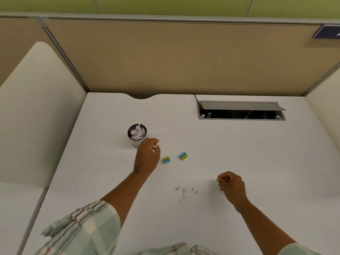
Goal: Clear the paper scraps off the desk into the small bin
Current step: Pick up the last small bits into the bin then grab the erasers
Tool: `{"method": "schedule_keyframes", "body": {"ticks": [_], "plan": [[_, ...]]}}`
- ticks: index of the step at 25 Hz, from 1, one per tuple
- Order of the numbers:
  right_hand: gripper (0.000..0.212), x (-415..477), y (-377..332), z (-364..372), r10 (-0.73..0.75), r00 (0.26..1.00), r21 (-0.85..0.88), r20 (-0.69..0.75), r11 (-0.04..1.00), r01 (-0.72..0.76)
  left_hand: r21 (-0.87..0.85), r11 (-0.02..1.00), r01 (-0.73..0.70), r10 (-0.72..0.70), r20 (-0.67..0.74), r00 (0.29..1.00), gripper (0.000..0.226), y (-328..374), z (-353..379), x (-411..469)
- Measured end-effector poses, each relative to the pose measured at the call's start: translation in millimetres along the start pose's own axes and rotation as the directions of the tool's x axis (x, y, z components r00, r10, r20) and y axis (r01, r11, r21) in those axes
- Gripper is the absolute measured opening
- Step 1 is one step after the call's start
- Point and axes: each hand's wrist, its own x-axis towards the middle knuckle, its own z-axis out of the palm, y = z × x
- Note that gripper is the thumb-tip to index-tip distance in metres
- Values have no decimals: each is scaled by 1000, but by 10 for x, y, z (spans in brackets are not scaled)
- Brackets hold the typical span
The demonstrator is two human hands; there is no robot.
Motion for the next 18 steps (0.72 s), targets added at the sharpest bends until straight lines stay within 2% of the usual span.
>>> {"method": "schedule_keyframes", "body": {"ticks": [3,6,9,13,18], "plan": [[13,-19,178,-13,-81,997,-252,-14,965,75,130,987,98,-128,240,962,27,-94,268,-324],[22,-27,355,-13,-114,993,-405,-35,910,90,302,934,190,-312,433,846,49,-161,475,-669],[28,-59,450,29,-97,995,-527,29,844,97,365,912,187,-364,510,780,65,-181,608,-950],[24,-133,438,204,-133,983,-589,128,787,183,343,918,198,-368,552,748,76,-141,697,-1156],[33,-191,325,556,-148,951,-519,271,809,275,314,938,145,-313,593,742,66,-76,754,-1281]]}}
